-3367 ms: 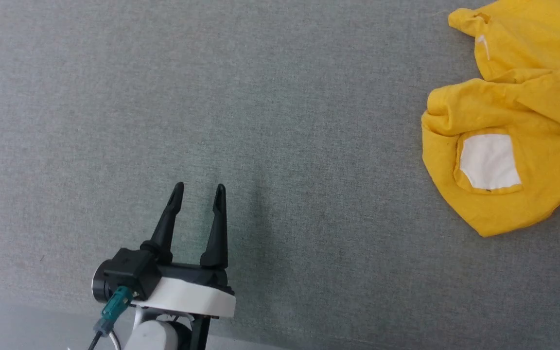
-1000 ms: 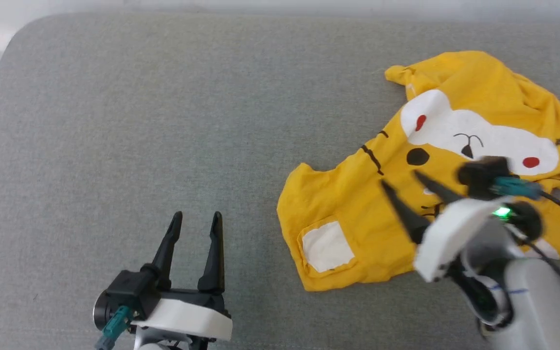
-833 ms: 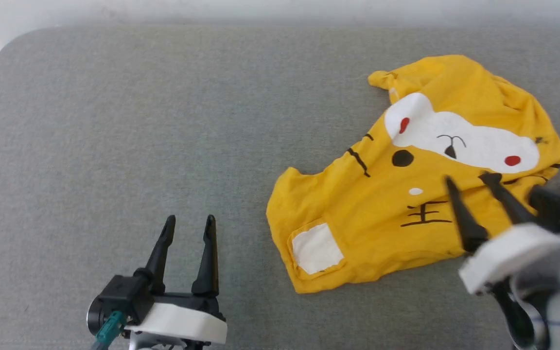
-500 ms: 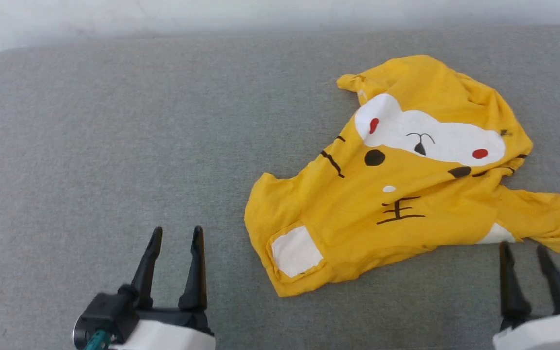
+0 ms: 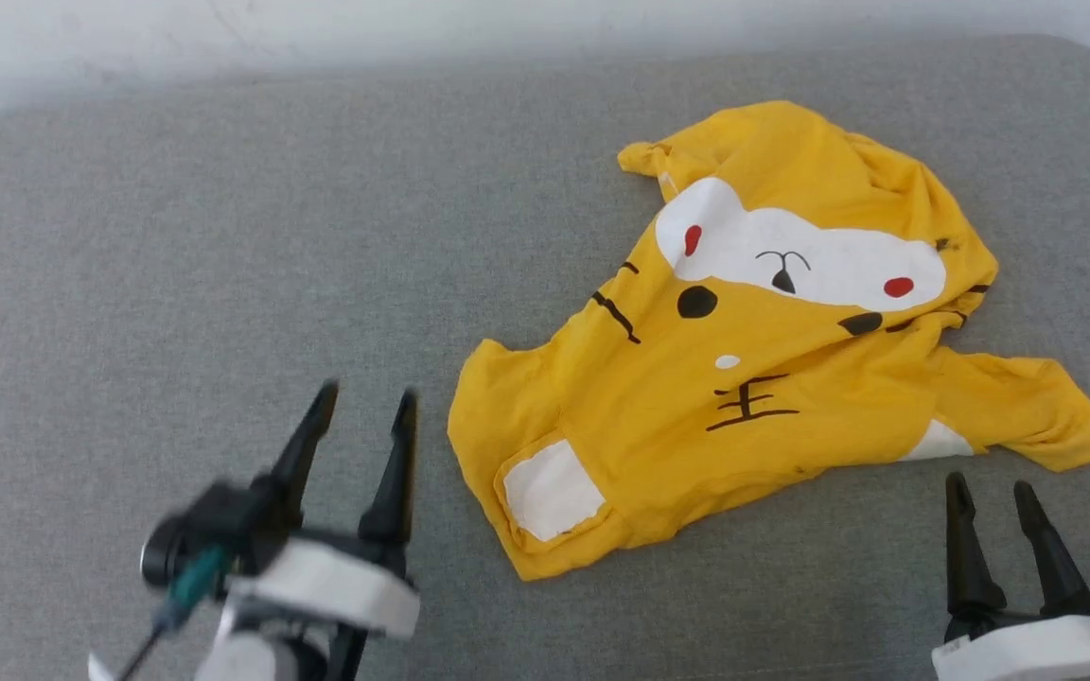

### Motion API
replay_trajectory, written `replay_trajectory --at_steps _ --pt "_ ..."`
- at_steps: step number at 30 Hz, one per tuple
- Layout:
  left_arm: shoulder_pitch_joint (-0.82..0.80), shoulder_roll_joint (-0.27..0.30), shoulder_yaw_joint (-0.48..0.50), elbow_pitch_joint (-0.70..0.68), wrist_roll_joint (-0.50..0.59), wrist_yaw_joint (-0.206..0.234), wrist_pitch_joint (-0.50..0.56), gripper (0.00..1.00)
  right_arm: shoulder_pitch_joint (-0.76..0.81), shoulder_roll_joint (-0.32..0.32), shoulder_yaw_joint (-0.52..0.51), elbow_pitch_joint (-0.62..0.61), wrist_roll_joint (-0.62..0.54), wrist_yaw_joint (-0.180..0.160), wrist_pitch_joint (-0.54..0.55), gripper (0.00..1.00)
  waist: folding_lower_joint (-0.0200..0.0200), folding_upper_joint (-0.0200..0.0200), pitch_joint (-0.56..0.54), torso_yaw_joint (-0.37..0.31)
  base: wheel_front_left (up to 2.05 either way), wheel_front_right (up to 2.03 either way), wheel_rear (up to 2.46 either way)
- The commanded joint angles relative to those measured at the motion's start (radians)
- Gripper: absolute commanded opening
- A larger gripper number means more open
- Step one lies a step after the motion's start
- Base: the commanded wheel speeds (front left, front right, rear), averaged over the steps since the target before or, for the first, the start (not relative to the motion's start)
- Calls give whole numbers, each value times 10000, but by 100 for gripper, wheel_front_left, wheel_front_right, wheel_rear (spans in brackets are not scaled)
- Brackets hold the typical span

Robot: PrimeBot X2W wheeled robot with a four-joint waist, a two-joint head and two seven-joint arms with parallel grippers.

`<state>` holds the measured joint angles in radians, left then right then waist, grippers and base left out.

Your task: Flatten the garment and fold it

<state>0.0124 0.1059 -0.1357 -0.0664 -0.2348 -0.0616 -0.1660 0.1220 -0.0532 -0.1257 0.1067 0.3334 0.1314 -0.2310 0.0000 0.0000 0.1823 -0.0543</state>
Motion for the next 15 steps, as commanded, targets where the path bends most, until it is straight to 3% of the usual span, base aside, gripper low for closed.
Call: replay_trajectory --at_steps 1,7,15 --pt "-591 149 -111 7 23 -135 328 100 -202 29 -27 -4 -82 -7 -65 100 0 0 245 79 0 0 0" --pt "-2688 674 -877 746 -235 -521 2535 100 -532 29 43 214 -103 -7 -85 100 0 0 725 128 0 0 0" --pt "-4131 948 -1800 2770 -1713 -668 5738 100 -891 29 315 441 -26 -7 -148 100 0 0 1170 -61 0 0 0"
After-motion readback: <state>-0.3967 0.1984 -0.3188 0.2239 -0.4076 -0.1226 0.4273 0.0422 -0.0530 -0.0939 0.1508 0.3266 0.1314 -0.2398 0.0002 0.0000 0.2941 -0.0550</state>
